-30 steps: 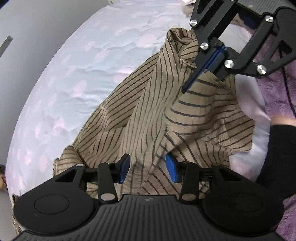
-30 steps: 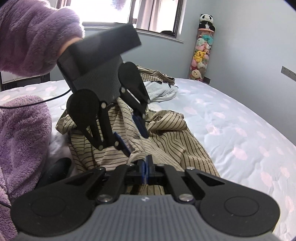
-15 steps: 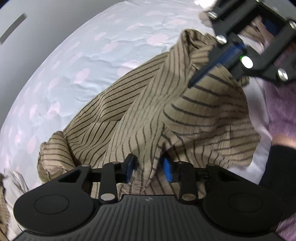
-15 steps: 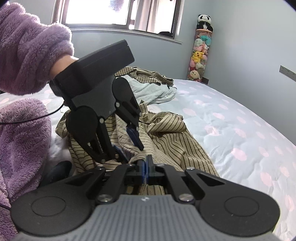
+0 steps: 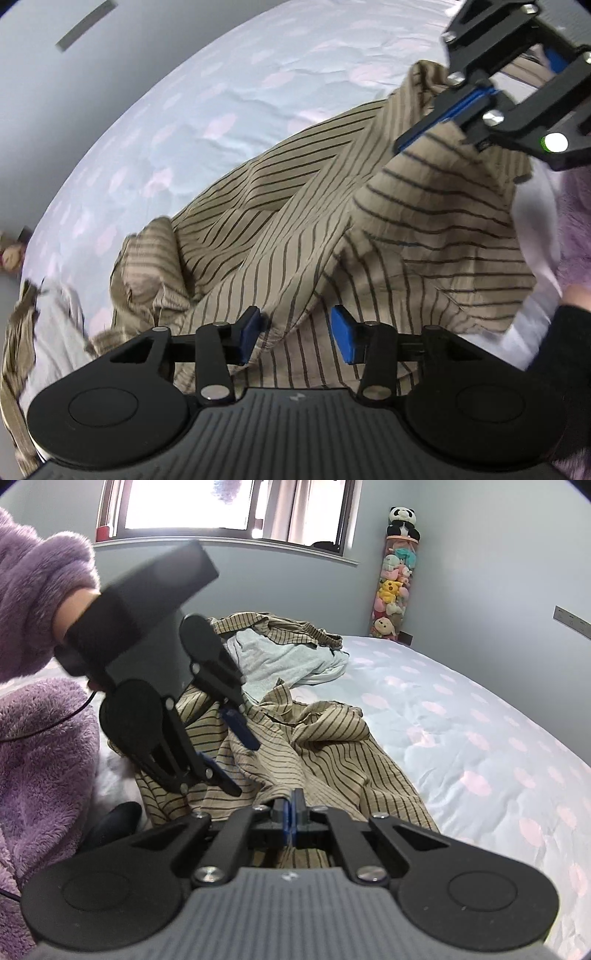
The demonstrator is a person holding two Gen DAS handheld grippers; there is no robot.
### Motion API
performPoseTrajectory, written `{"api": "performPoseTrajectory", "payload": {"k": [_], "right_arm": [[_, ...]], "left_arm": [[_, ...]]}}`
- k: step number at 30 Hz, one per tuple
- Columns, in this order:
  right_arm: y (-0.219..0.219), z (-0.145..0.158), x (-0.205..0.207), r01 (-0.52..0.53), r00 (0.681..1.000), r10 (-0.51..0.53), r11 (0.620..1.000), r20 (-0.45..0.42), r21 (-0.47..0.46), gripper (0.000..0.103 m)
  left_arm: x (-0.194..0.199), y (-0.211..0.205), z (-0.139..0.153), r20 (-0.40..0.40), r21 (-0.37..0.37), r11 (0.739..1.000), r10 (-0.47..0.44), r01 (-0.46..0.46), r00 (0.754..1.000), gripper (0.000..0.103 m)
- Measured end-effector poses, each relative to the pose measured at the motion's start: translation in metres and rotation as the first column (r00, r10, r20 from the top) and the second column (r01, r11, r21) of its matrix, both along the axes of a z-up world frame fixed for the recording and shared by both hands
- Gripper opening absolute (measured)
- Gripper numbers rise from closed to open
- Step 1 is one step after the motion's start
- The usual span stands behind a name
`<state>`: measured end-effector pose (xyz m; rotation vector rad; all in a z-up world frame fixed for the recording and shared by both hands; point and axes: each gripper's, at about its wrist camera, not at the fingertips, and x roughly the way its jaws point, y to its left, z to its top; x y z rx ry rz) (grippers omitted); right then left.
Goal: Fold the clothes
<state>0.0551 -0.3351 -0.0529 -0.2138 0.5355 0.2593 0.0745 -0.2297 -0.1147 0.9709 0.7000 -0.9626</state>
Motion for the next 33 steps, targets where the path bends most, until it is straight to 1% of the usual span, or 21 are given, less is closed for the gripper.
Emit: {"api": "performPoseTrajectory", "payload": {"k": [3, 5, 7, 11, 13, 16, 19, 22, 26, 30, 33], "right_arm": [[0.001, 0.000, -0.001, 0.001, 1.000, -0.001, 1.000, -0.002, 0.000, 0.002], [0.001, 0.000, -0.001, 0.001, 1.000, -0.001, 1.000, -0.003, 0.001, 0.002], [0.001, -0.001, -0.001, 0.002, 1.000, -0.002, 1.000, -0.004, 0.003, 0.002], [0.002, -0.001, -0.001, 0.001, 1.000, -0.001, 1.000, -0.004, 0.004, 0.002], [0.003, -0.001, -0.001, 0.003, 1.000, -0.003, 1.000, -0.005, 0.002, 0.002], [0.002, -0.002, -0.001, 0.012, 1.000, -0.012, 1.000, -0.009, -0.001, 0.002], [0.002, -0.003, -0.001, 0.012, 1.000, -0.012, 1.000, -0.019, -0.006, 0.002], [0.004, -0.006, -0.003, -0.006, 0.999, 0.005, 1.000, -0.040, -0.022, 0.004], [0.001, -0.007, -0.016, -0.017, 0.997, 0.011, 0.997, -0.072, -0.073, 0.005], [-0.023, -0.006, -0.039, 0.044, 0.993, -0.057, 0.991, -0.108, -0.124, 0.006], [-0.048, -0.007, -0.055, 0.107, 0.980, -0.133, 0.978, -0.145, -0.177, 0.006]], "left_arm": [[0.001, 0.000, -0.006, 0.001, -0.028, 0.999, 0.040, -0.040, 0.999, 0.038], [0.002, -0.001, -0.008, 0.006, -0.038, 0.998, 0.049, -0.049, 0.999, 0.027], [0.003, -0.001, -0.008, 0.001, -0.046, 0.998, 0.045, -0.045, 0.999, 0.018], [0.002, -0.004, -0.006, -0.006, -0.044, 0.999, 0.001, -0.001, 1.000, 0.002], [-0.001, -0.005, -0.004, -0.007, -0.027, 0.999, -0.036, 0.036, 0.999, 0.002], [-0.005, -0.002, -0.001, -0.019, 0.023, 0.996, -0.090, 0.091, 0.996, 0.000], [-0.005, 0.003, 0.001, -0.011, 0.071, 0.992, -0.108, 0.109, 0.994, 0.000], [0.001, 0.009, 0.003, 0.015, 0.092, 0.994, -0.069, 0.068, 0.997, 0.000], [0.015, 0.020, 0.007, 0.038, 0.088, 0.996, 0.009, -0.012, 0.999, 0.000], [0.033, 0.032, 0.011, 0.027, 0.076, 0.994, 0.074, -0.076, 0.997, 0.000], [0.043, 0.038, 0.011, 0.025, 0.069, 0.991, 0.110, -0.111, 0.994, 0.000]]}}
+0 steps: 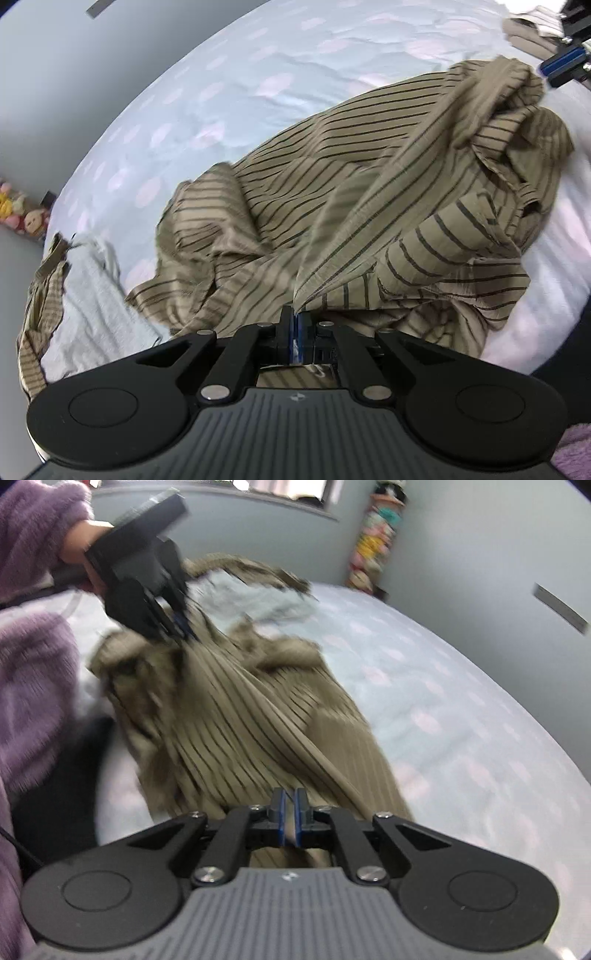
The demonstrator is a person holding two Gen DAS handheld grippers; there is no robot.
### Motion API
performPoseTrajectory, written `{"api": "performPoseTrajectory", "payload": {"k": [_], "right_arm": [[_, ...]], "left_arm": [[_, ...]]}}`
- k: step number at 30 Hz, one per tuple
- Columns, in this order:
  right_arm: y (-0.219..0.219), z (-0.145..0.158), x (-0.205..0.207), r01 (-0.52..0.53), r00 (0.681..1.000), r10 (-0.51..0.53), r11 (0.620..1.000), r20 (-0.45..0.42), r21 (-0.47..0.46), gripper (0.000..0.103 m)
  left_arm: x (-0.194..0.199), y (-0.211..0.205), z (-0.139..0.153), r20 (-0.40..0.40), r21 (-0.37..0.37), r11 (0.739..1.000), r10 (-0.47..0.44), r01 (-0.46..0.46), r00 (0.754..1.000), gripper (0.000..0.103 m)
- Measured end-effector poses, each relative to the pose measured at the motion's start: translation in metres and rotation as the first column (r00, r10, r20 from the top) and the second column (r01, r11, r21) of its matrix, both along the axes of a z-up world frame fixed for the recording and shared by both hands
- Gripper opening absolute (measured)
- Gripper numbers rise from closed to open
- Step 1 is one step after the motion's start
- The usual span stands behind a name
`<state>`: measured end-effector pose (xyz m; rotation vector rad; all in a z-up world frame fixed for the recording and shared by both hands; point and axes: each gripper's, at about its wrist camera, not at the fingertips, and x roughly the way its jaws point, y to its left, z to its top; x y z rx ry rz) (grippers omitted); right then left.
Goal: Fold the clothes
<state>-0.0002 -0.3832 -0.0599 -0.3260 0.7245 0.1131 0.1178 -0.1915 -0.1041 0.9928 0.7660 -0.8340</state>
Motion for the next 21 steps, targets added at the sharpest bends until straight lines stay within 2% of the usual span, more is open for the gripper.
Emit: {"api": "performPoseTrajectory", "payload": {"k": [4, 8, 10, 12, 13, 16, 21], "right_arm": [[-0.025, -0.002, -0.012, 0.051, 0.997, -0.055, 0.996, -0.048, -0.075, 0.006], [-0.022, 0.002, -0.003, -0.040, 0.996, 0.024, 0.985, -0.091, -0.169, 0.006], [-0.018, 0.004, 0.002, -0.094, 0.991, 0.070, 0.972, -0.117, -0.216, 0.011], [-0.013, 0.004, 0.011, -0.154, 0.981, 0.118, 0.957, -0.154, -0.246, 0.030], [-0.011, 0.004, 0.016, -0.183, 0.974, 0.140, 0.949, -0.176, -0.257, 0.031], [-0.011, 0.000, 0.024, -0.223, 0.962, 0.166, 0.936, -0.219, -0.272, 0.030], [-0.017, -0.003, 0.028, -0.224, 0.954, 0.165, 0.948, -0.252, -0.225, 0.029]], "left_arm": [[0.008, 0.003, 0.000, -0.012, -0.017, 1.000, 0.021, -0.022, 1.000, 0.000], [0.008, 0.002, -0.003, -0.010, -0.022, 1.000, 0.007, -0.007, 1.000, 0.000], [0.008, 0.003, -0.002, -0.009, -0.028, 1.000, 0.006, -0.006, 1.000, 0.000], [0.008, 0.004, 0.000, -0.008, -0.034, 0.999, 0.005, -0.005, 1.000, 0.000], [0.008, 0.005, 0.002, -0.008, -0.034, 0.999, 0.004, -0.004, 1.000, 0.000], [0.011, 0.010, 0.006, -0.006, -0.038, 0.999, 0.005, -0.005, 1.000, 0.000], [0.018, 0.018, 0.008, -0.006, -0.044, 0.999, 0.013, -0.013, 1.000, 0.000]]}}
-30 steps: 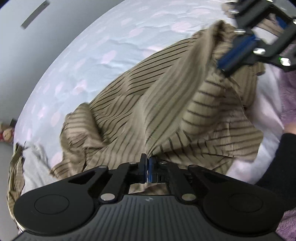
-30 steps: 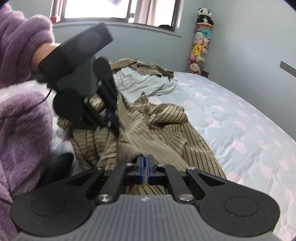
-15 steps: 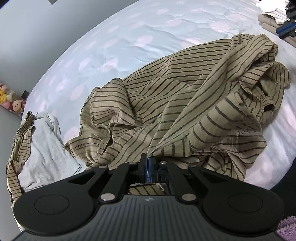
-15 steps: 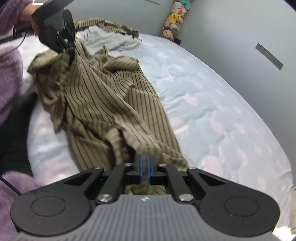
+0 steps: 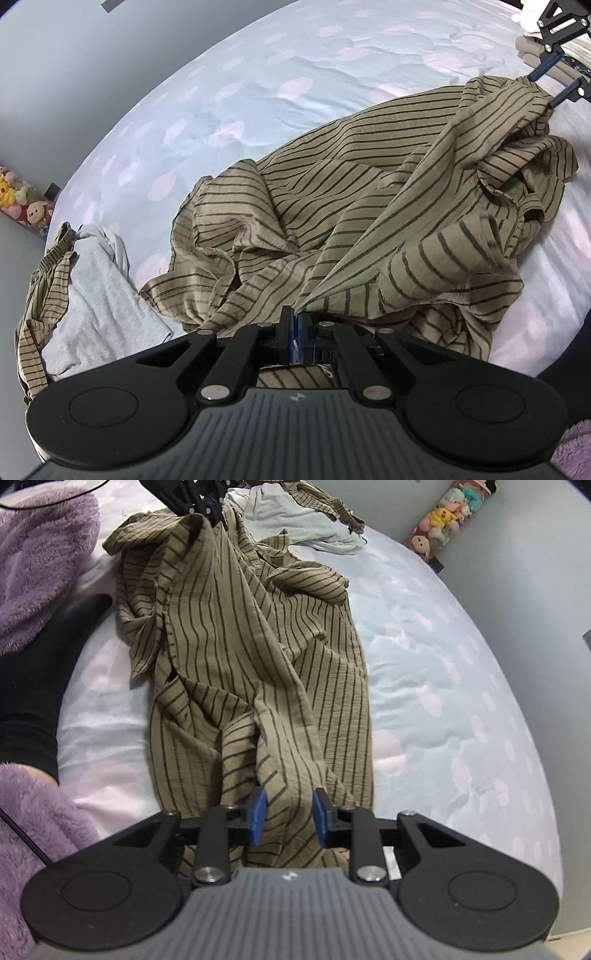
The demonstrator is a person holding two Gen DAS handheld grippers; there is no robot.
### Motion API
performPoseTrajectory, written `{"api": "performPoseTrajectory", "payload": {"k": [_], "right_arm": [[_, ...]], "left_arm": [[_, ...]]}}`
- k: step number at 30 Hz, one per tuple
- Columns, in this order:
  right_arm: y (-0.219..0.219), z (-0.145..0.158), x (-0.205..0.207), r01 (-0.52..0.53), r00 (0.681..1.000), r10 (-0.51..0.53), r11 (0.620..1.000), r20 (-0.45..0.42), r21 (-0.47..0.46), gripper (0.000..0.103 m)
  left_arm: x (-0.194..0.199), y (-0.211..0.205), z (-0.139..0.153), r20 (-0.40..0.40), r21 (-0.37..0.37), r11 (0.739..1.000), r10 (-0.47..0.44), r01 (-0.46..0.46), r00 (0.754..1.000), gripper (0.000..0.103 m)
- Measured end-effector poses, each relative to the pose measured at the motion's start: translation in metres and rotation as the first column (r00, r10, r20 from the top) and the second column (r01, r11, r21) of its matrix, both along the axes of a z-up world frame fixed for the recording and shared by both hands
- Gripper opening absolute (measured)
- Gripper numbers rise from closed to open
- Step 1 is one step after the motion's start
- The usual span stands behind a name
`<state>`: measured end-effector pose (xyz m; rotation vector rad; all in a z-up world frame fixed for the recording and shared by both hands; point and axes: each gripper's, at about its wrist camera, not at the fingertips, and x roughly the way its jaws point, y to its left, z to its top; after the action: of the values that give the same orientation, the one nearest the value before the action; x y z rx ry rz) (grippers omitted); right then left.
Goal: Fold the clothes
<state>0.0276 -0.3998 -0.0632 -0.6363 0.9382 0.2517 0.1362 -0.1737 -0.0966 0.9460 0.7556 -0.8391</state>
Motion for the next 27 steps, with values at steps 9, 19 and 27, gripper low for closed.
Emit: {"api": "performPoseTrajectory", "payload": {"k": [9, 19, 27], "right_arm": [[-0.015, -0.034, 0.002, 0.018, 0.994, -0.018, 1.000, -0.111, -0.003, 0.029], [-0.009, -0.057, -0.008, -0.018, 0.993, 0.013, 0.999, -0.118, -0.041, 0.027], [-0.007, -0.078, -0.011, -0.010, 0.995, 0.001, 0.996, -0.103, -0.087, 0.015]], "left_arm": [[0.011, 0.012, 0.001, -0.002, -0.004, 0.999, 0.039, -0.039, 0.999, 0.000], [0.011, 0.012, 0.004, 0.002, 0.003, 0.999, 0.046, -0.046, 0.999, 0.000], [0.007, 0.008, 0.008, 0.020, 0.009, 0.999, 0.046, -0.046, 0.999, 0.000]]}}
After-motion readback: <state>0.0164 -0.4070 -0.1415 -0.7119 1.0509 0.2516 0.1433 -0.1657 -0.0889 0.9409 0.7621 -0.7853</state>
